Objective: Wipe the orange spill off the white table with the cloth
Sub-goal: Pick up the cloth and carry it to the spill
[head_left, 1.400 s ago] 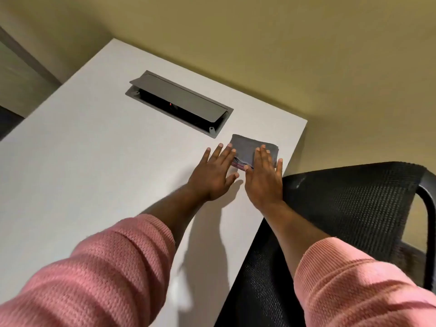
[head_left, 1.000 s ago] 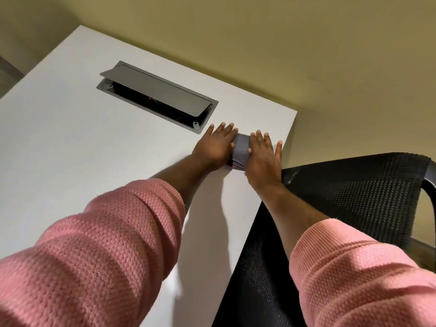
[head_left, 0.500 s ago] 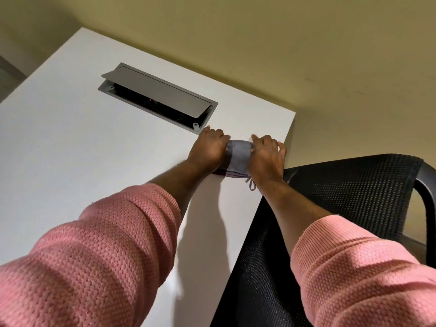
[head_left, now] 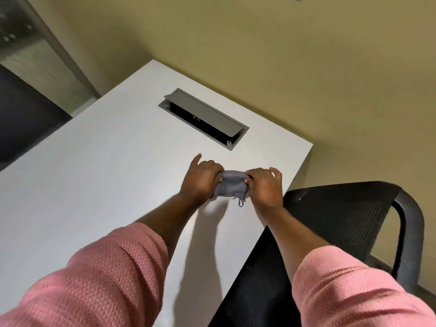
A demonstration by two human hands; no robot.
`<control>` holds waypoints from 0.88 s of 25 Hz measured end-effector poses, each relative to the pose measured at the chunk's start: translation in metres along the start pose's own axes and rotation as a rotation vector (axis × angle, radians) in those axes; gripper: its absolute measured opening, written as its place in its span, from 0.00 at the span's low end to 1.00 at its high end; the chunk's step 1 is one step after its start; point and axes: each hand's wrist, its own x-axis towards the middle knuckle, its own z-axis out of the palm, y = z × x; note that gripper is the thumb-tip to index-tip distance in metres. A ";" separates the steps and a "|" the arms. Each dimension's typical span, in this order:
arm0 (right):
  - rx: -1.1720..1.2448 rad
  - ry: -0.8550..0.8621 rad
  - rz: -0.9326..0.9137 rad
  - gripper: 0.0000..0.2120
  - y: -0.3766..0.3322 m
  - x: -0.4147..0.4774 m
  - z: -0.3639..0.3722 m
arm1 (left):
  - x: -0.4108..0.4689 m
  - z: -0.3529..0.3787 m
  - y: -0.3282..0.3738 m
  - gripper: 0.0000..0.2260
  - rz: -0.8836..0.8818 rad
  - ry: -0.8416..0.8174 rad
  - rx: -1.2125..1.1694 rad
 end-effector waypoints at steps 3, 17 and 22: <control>0.015 0.062 -0.142 0.10 -0.034 -0.018 -0.009 | -0.043 -0.043 -0.003 0.09 -0.060 0.072 0.120; -0.014 -0.031 -0.503 0.14 -0.181 -0.173 -0.052 | -0.310 -0.144 0.030 0.13 -0.368 0.261 0.154; -0.017 -0.081 -0.684 0.11 -0.221 -0.243 -0.046 | -0.415 -0.152 0.042 0.13 -0.505 0.247 0.169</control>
